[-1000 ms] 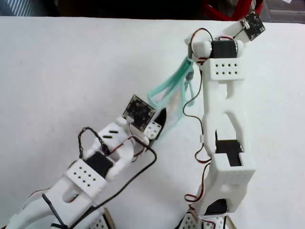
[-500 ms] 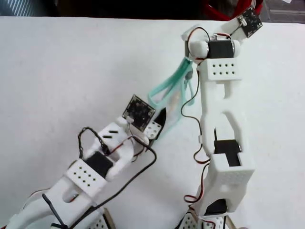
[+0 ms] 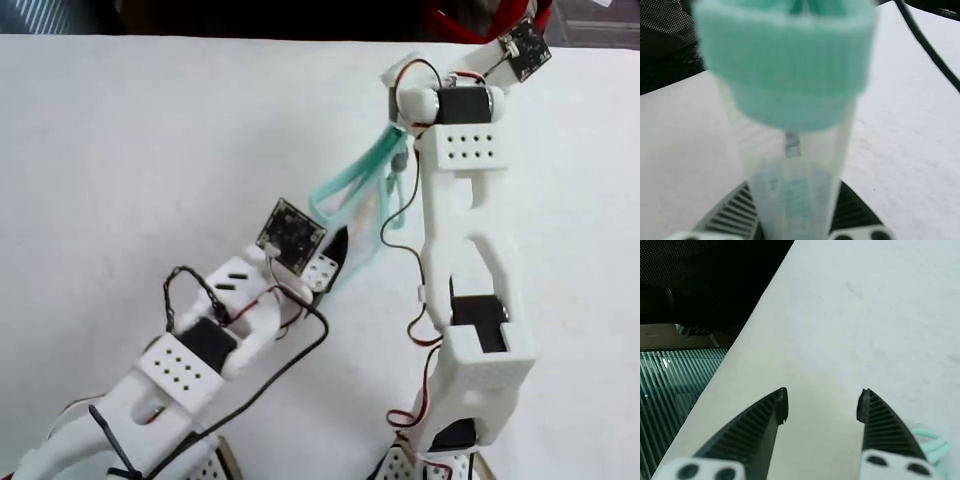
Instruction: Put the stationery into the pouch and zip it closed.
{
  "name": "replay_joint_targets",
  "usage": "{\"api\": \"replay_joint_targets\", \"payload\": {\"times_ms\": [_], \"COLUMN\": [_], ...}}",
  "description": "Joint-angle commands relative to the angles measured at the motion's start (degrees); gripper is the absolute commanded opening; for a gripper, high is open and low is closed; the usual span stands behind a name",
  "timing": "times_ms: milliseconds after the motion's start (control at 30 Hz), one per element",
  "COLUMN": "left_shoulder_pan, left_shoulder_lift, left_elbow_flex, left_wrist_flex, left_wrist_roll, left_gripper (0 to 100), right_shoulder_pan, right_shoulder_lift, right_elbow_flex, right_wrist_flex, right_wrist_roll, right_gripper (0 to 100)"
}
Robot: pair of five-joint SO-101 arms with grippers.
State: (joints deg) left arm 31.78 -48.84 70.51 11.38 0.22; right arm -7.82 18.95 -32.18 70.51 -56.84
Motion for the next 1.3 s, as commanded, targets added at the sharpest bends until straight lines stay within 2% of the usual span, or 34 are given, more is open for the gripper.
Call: {"api": "replay_joint_targets", "payload": {"times_ms": [0, 133, 233, 367, 533, 667, 800, 867, 933, 1067, 1267], "left_shoulder_pan": [-0.48, -0.40, -0.40, -0.57, -0.48, -0.84, -1.98, -1.89, -1.71, -1.63, -1.54], "left_shoulder_lift": [-0.04, -0.04, -0.04, 0.04, 0.04, 0.04, 0.04, 0.04, 0.04, 0.13, 0.40], "left_elbow_flex": [-1.05, -1.05, -1.05, -1.05, -1.05, -1.41, -2.02, -3.08, -4.40, -5.45, -5.36], "left_wrist_flex": [-1.41, -1.41, -1.41, -1.41, -1.49, -1.76, -1.58, -0.26, 2.37, 4.75, 4.66], "left_wrist_roll": [-0.35, -0.44, -0.44, -0.44, -0.44, -0.79, -7.21, -8.88, -9.23, -9.23, -8.97], "left_gripper": [4, 4, 4, 4, 4, 4, 4, 4, 4, 4, 4], "right_shoulder_pan": [-1.80, -2.33, -3.91, 3.65, 14.64, 15.16, 14.81, 14.90, 13.67, 9.27, 2.77], "right_shoulder_lift": [0.31, -1.36, -1.80, -2.68, -5.67, -7.96, -8.75, -9.63, -11.21, -21.23, -51.47], "right_elbow_flex": [0.35, 0.00, 0.26, -1.49, -8.53, -9.49, -6.68, -2.29, 2.02, 12.92, 43.25], "right_wrist_flex": [4.62, 12.88, 15.43, 13.93, 15.34, 22.64, 28.26, 27.82, 27.12, 23.25, 2.68], "right_wrist_roll": [0.26, 0.35, 0.35, 2.55, 31.30, 57.85, 88.09, 95.82, 98.99, 98.99, 97.05], "right_gripper": [22.2, 22.2, 22.1, 16.1, 15.6, 15.2, 15.2, 15.2, 15.2, 14.9, 10.1]}}
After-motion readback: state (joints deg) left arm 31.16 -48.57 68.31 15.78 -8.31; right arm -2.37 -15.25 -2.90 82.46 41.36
